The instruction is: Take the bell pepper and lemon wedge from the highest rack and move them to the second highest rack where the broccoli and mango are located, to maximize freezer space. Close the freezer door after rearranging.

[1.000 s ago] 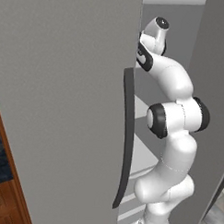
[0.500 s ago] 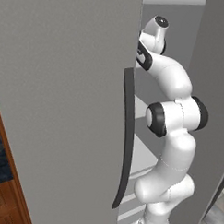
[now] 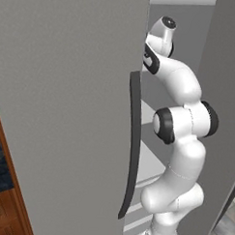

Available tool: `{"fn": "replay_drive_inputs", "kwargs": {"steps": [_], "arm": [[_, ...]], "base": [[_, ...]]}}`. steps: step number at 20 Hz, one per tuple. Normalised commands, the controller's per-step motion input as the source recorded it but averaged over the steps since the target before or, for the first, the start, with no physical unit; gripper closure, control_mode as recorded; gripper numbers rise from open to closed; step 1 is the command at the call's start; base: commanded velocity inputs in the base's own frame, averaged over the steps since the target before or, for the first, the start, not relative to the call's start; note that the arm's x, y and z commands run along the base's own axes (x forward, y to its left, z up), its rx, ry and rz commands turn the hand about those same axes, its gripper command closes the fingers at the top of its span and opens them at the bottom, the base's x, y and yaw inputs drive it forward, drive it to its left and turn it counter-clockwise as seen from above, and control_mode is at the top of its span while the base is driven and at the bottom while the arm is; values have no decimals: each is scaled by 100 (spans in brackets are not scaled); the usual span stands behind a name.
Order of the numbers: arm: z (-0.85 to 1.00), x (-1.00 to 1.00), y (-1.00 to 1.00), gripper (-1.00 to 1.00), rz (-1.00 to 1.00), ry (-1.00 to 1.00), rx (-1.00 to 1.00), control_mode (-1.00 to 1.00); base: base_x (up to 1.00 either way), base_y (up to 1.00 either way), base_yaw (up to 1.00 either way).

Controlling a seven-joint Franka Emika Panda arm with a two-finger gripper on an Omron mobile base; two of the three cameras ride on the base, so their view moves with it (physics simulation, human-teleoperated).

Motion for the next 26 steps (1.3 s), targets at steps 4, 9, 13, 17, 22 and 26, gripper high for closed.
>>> {"fn": "replay_drive_inputs", "kwargs": {"steps": [4, 9, 13, 17, 22, 26], "arm": [[3, -53, -16, 100, 0, -4, 1, -100], [4, -82, -35, 100, 0, -20, 3, -100], [0, -97, -46, 100, 0, -31, 15, -100], [0, -100, -43, 100, 0, -15, 21, -100], [-4, -100, -23, 100, 0, -1, 11, -100], [-15, -100, -5, 100, 0, 0, 2, -100]], "base": [[0, 0, 0], [0, 0, 0], [0, 0, 0], [0, 0, 0], [0, 0, 0], [0, 0, 0]]}}
